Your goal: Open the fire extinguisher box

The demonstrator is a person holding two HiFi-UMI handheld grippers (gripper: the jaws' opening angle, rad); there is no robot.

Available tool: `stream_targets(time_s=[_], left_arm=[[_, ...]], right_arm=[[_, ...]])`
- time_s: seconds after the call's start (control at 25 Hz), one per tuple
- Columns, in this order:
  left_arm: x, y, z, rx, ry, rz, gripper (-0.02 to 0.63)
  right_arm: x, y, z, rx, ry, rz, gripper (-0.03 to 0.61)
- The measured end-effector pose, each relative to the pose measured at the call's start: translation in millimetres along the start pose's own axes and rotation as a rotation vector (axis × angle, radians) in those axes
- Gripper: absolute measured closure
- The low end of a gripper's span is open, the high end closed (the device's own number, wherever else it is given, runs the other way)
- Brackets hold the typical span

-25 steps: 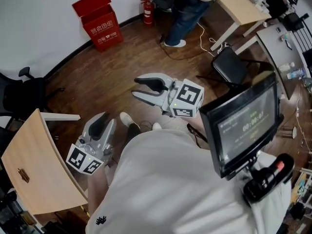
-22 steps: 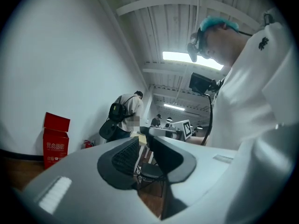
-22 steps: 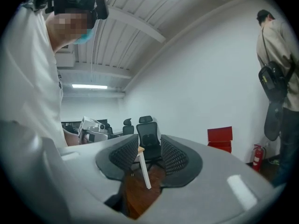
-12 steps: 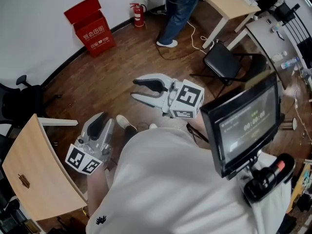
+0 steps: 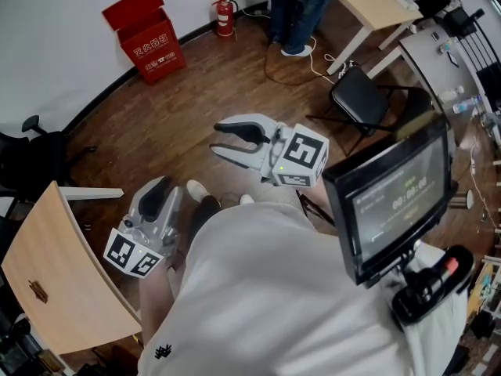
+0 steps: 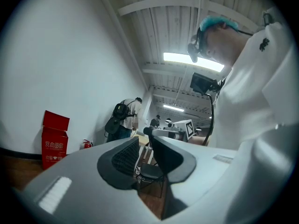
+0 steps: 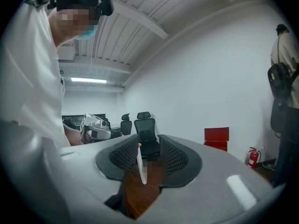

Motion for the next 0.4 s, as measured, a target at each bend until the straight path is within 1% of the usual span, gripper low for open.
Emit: stream_targets(time_s=[0.2, 0.4], left_arm=[[-1, -5, 40, -0.014, -0.002, 0.0, 0.528], [-3, -15, 64, -0.013, -0.006, -0.005, 0.528]], right_arm=[[31, 12, -22, 0.002, 0.011, 0.027, 0.445], [57, 16, -32, -0.007, 0.003, 0.046, 0.445]])
Point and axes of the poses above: the fingertips, and each gripper's own axes: x forward along the fingers, z to its left, y out of its underside, the point moved 4 cm from there along -x, backward along the fingers, and after that the axes turned 13 degrees about -z, right-handed, at the moved point
